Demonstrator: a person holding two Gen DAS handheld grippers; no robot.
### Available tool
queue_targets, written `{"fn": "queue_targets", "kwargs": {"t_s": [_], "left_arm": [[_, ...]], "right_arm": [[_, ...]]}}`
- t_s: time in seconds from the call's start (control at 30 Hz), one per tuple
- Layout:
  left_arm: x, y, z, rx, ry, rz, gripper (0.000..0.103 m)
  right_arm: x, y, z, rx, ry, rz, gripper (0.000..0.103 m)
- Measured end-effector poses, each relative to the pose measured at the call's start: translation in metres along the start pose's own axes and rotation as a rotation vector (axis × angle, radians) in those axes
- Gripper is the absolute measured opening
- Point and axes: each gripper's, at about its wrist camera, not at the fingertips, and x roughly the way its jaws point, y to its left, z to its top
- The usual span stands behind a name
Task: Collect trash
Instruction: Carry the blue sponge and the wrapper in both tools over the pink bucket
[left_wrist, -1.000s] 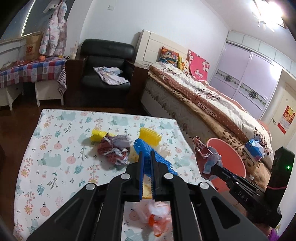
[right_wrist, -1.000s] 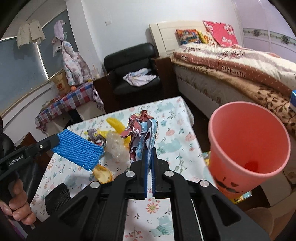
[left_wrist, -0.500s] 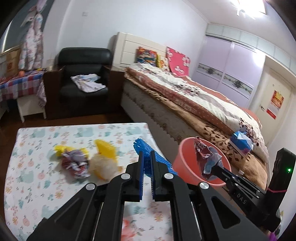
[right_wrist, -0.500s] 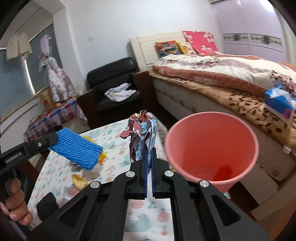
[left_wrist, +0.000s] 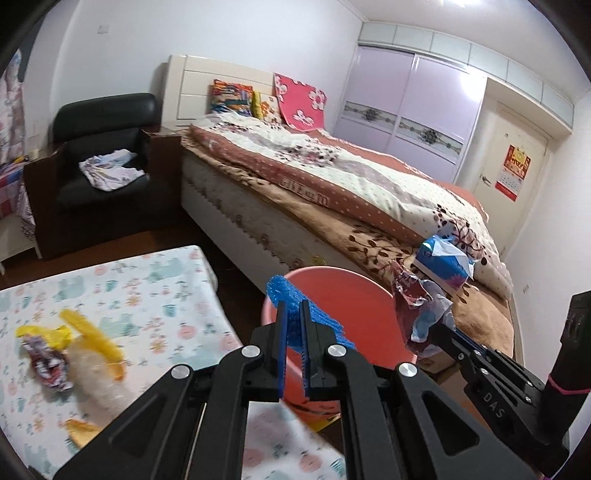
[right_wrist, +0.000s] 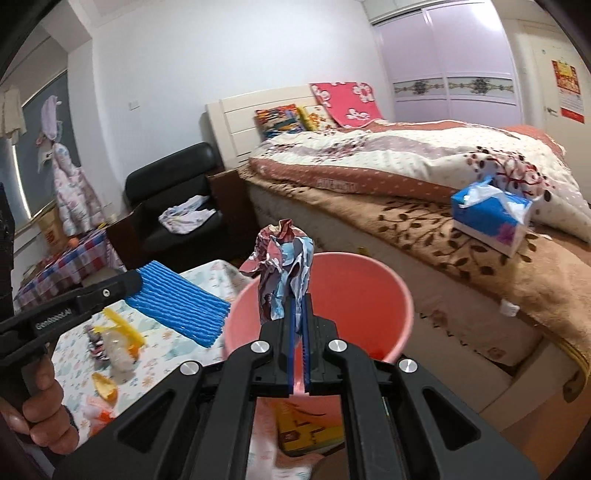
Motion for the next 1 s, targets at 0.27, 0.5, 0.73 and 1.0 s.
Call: {"fn": "queue_targets", "kwargs": {"t_s": [0.27,0.5,0.73,1.0], "left_arm": [[0.043,-0.015,0.003,0.001,0.046,-0.01,0.005],[0.07,-0.022,0.004,0.007,0.079,0.002,0.005],[0.088,-0.03,0.0,0.016,0.103,0.0,0.005],[0.105,-0.035,-0.008,0.025,0.138,-0.004,0.005]], "right_arm": [[0.013,-0.033,0.001,0.036,0.013,-0.045,0.004],[0.026,-0.046,-0.003,0.061,0.034,-0.061,0.004],[0.038,-0.058,-0.008,0.075,0.064,-0.067,0.004],[0.055,-0.067,-0.013,0.095,0.106,-0.063,0.004]]}}
